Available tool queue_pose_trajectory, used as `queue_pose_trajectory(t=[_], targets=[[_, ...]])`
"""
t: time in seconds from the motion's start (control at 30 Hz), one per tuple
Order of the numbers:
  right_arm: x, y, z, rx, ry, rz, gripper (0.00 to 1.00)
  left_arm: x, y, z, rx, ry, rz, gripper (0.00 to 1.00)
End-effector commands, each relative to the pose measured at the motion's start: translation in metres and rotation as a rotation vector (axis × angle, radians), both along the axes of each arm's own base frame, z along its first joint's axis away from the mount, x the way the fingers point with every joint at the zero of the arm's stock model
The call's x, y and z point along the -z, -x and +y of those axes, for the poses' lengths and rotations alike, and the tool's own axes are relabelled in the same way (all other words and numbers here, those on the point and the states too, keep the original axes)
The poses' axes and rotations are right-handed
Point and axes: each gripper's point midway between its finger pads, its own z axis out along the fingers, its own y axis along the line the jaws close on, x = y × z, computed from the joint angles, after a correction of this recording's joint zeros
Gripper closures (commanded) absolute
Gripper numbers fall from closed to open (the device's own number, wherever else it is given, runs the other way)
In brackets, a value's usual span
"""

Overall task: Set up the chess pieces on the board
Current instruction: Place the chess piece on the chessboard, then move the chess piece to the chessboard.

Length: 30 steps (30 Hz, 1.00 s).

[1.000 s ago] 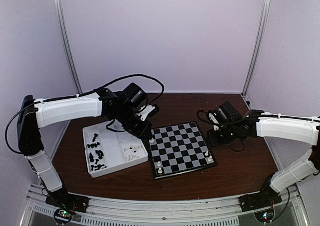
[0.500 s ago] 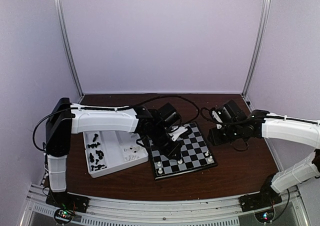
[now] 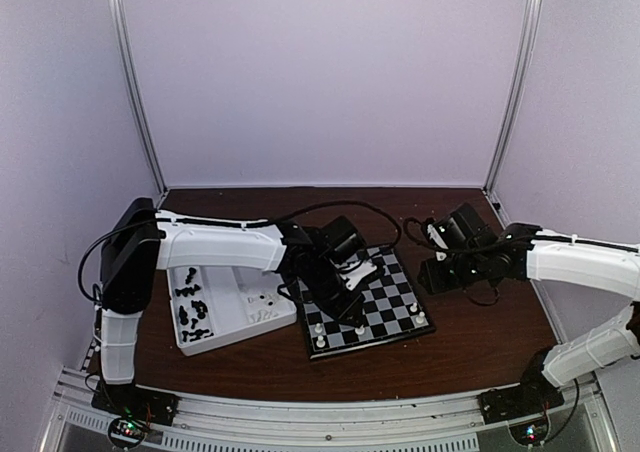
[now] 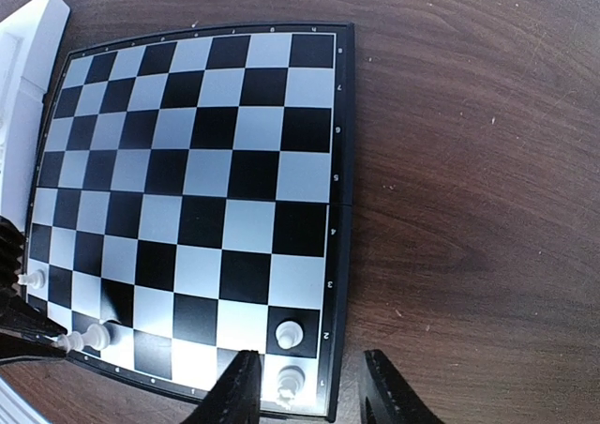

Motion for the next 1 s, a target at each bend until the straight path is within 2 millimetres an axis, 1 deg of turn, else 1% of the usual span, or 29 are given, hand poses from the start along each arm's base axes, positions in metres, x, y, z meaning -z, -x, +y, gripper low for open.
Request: queue_pose_trajectory(t=[0.0,0.07,0.1,0.17,0.2,0.3,0.37,0.47,0.53,0.6,0.63,0.73,0.83,0.97], targets=[[0.002,0.0,-0.005,0.016,0.004,-0.011,0.61,-0.005,-0.004,-0.013,0.002,0.04,-0.013,0.84],[0.002,0.001,-0.002,0.001,-0.007,-0.005,0.61,-0.007,-0.004,-0.013,0.002,0.043,-0.016,0.79],[0.002,0.002,0.0,-0.007,-0.016,-0.003,0.59,-0.009,-0.004,-0.013,-0.003,0.044,-0.022,0.76],[0.0,0.003,0.006,-0.032,-0.045,-0.006,0.56,-0.018,-0.008,-0.011,-0.019,0.052,-0.049,0.7],[-0.001,0.004,0.009,-0.049,-0.062,-0.008,0.55,-0.022,-0.011,-0.01,-0.027,0.055,-0.066,0.66],[-0.005,0.009,0.023,-0.105,-0.131,-0.008,0.54,-0.037,-0.017,-0.005,-0.053,0.065,-0.114,0.6],[-0.007,0.011,0.028,-0.124,-0.158,-0.012,0.53,-0.044,-0.019,-0.003,-0.059,0.075,-0.125,0.58],[-0.012,0.015,0.037,-0.165,-0.194,-0.01,0.53,-0.049,-0.021,0.002,-0.072,0.077,-0.124,0.57],[-0.014,0.02,0.046,-0.207,-0.213,-0.005,0.53,-0.054,-0.027,0.009,-0.101,0.088,-0.121,0.58],[-0.015,0.026,0.055,-0.247,-0.215,-0.002,0.53,-0.063,-0.036,0.022,-0.144,0.113,-0.122,0.59],[-0.014,0.031,0.061,-0.271,-0.212,0.004,0.52,-0.062,-0.042,0.031,-0.169,0.11,-0.124,0.59],[-0.009,0.039,0.076,-0.326,-0.202,0.034,0.51,-0.069,-0.065,0.061,-0.247,0.09,-0.177,0.59],[-0.001,0.046,0.091,-0.38,-0.16,0.068,0.5,-0.072,-0.086,0.093,-0.316,0.037,-0.236,0.59],[0.008,0.055,0.113,-0.44,-0.081,0.076,0.49,-0.073,-0.106,0.132,-0.405,-0.008,-0.27,0.59]])
